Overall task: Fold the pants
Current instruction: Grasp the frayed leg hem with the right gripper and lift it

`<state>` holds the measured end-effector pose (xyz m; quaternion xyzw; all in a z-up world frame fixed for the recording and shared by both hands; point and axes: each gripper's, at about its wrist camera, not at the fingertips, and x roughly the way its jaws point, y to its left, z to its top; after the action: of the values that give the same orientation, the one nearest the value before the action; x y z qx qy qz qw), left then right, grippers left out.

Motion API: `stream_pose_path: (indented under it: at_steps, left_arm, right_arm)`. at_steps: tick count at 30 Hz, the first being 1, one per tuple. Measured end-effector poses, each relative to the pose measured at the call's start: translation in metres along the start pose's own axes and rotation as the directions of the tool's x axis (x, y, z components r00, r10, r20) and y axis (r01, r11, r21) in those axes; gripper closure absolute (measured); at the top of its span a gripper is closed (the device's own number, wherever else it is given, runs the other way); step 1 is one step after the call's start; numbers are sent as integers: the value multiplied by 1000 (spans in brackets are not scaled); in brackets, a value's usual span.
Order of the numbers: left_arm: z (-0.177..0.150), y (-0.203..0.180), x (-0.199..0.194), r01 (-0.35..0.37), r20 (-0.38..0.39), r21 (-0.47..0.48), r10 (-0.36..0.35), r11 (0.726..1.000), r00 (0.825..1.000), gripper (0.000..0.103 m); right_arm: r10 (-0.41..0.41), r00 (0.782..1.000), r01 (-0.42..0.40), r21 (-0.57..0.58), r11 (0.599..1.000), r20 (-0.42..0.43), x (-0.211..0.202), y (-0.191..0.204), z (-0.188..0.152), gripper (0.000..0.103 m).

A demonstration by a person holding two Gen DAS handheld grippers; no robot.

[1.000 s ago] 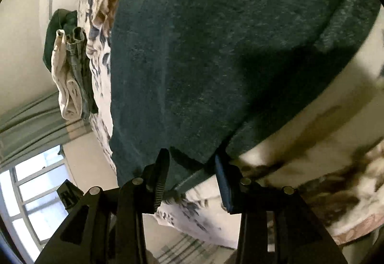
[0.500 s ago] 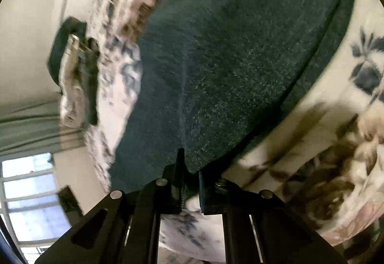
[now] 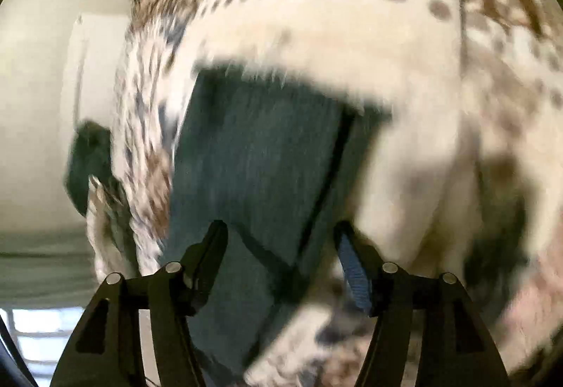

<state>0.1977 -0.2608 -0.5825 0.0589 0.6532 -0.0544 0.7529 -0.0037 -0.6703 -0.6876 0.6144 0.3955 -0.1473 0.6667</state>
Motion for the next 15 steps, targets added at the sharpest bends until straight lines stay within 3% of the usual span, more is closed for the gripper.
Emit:
stream_pose_path:
  at_steps: [1,2,3,5,7,9,12,13,14,15]
  left_arm:
    - [2,-8,5,-1,-3,16,1,1000,1000,1]
    - [3,-12,9,-7,-8,28,7,1000,1000,1]
    - [5,-16,14,-12,-12,38,12,999,1000,1]
    - [4,-24,21,-22,-15,47,23,999,1000,1]
    - [3,-26,28,-22,-18,47,22,999,1000,1]
    - [3,-31,32,-17,-20,46,18,999,1000,0]
    - [5,-25,38,-5,-18,43,6,999,1000,0]
    - [4,-23,40,4,-18,36,-3,999,1000,0]
    - [5,-20,42,12,-17,31,-12,999,1000,0]
    - [6,-20,44,28,-17,24,-27,999,999,0]
  right_arm:
    - [39,999,-40,21,999,22,-1,-2,7,40]
    - [69,996,-70,16,997,61,-6,2,10,59]
    - [83,993,-84,2,996,88,-11,7,11,69]
    - [123,985,-119,-43,992,120,-22,17,11,69]
    - [143,983,-140,-37,990,117,-18,16,12,62]
    - [151,983,-151,-9,988,105,-6,10,18,38]
    - [201,978,-202,6,979,58,25,10,25,39]
    - [186,981,-185,-13,983,60,27,13,28,47]
    - [154,986,-152,-28,988,63,24,17,32,82]
    - [161,984,-160,-21,987,73,17,13,30,89]
